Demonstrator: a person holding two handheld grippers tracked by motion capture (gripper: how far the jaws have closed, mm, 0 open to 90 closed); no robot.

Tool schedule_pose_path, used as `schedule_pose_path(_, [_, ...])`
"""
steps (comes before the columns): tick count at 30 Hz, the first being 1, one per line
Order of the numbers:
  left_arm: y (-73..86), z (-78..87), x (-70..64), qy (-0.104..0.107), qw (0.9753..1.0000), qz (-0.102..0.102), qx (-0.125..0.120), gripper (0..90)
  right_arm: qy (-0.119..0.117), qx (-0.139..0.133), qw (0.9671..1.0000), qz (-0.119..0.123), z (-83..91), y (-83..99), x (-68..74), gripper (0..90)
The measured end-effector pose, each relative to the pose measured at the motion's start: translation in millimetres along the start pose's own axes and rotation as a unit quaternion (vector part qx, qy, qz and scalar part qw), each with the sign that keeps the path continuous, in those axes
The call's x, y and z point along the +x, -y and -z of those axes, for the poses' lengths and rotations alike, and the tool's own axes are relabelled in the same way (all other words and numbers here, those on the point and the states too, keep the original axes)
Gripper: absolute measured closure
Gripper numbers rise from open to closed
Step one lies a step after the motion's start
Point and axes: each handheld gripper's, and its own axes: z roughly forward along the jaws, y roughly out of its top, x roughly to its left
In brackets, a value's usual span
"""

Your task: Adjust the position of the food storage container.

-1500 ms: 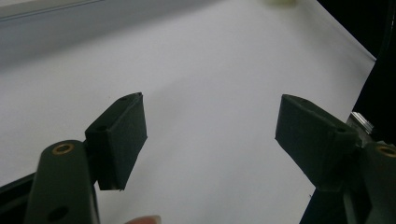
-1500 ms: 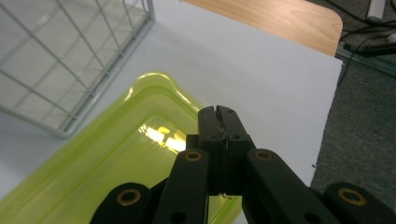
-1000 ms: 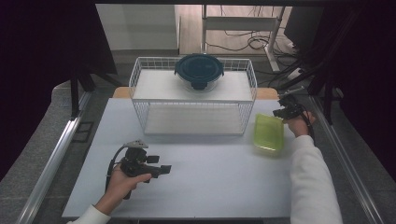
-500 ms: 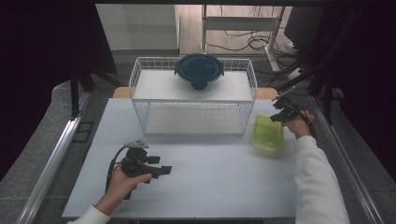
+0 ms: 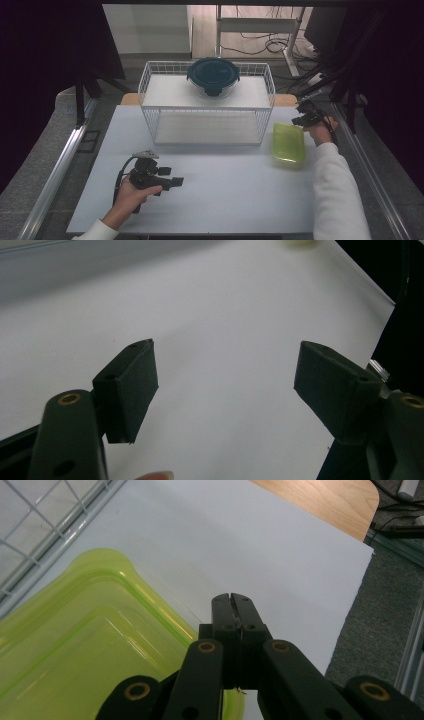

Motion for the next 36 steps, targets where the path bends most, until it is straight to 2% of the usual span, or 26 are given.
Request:
schedule_pose_path(7, [0.1,0.5,-1.4,0.002,1.0000,-0.001,0.000,24.6,-0.007,0.021,0.9996,0.017,4.6,1.6,3.8,89.3])
schedule_pose_path(12, [0.1,1.3,-1.4,0.005,1.0000,0.000,-0.002,24.6,-0.022,0.036,0.9988,0.024,8.3,2.7,8.9,89.3])
schedule_pose_path(20, [-0.2,-1.2,-2.4,0.012,0.9999,-0.002,0.004,24.6,-0.045,0.066,0.9960,0.040,18.6,8.7,27.5,89.3])
schedule_pose_path(22, [-0.3,-0.8,-3.2,0.014,0.9999,-0.003,0.003,24.6,-0.050,0.065,0.9957,0.043,20.9,11.4,32.7,89.3])
schedule_pose_path(27, [-0.3,0.0,-3.5,0.016,0.9999,-0.004,0.003,24.6,-0.066,0.064,0.9953,0.030,27.9,20.1,43.5,89.3])
schedule_pose_path(32, [-0.6,-0.4,-3.7,0.020,0.9998,-0.004,0.003,24.6,-0.080,0.067,0.9937,0.040,35.4,28.8,58.1,89.3])
schedule_pose_path(36, [-0.6,-1.6,-4.3,0.021,0.9998,-0.005,0.004,24.6,-0.092,0.065,0.9930,0.036,40.7,36.5,64.5,89.4])
